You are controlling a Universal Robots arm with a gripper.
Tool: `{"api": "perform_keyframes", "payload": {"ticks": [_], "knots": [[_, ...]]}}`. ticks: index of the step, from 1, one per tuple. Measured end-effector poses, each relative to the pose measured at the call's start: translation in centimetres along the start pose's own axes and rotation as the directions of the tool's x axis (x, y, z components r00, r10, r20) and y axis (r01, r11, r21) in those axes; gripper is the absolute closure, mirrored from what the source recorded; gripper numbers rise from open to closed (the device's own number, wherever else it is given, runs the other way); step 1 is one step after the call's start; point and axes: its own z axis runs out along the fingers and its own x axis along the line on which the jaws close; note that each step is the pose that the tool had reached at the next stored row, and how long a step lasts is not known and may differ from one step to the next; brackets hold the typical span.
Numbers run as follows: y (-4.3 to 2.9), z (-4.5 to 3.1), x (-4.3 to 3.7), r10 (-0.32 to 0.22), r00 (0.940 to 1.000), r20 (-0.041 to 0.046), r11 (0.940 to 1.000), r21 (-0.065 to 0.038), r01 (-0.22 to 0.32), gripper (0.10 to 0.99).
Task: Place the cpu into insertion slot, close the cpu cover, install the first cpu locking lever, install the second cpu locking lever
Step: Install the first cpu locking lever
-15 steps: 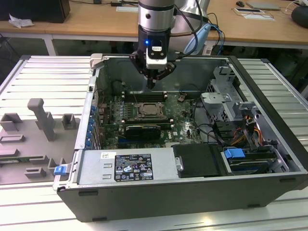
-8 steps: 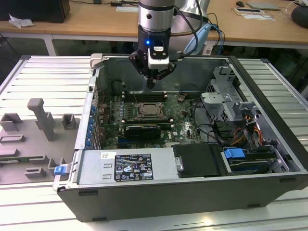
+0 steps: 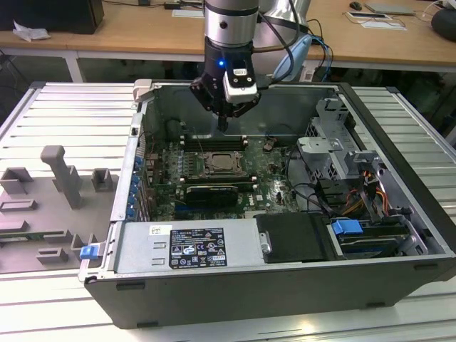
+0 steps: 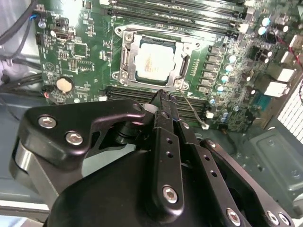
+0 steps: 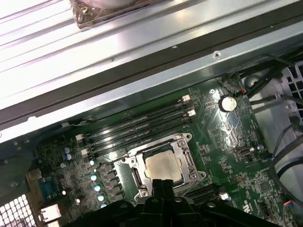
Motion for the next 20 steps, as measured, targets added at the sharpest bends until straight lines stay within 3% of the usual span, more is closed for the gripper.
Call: {"api": "perform_keyframes", "payload": {"ticks": [4,8,11,20], "knots": [[0.0,0.0,0.0,-0.069,0.9976,-0.0027,0.9976,0.001,0.069,0.98],[0.0,0.0,0.0,-0.134,0.991,-0.0054,0.991,0.001,0.134,0.98],[0.0,0.0,0.0,-0.188,0.9822,-0.0076,0.9823,0.001,0.188,0.98],[0.0,0.02,0.0,-0.276,0.9611,-0.0113,0.9612,0.001,0.276,0.98]]}}
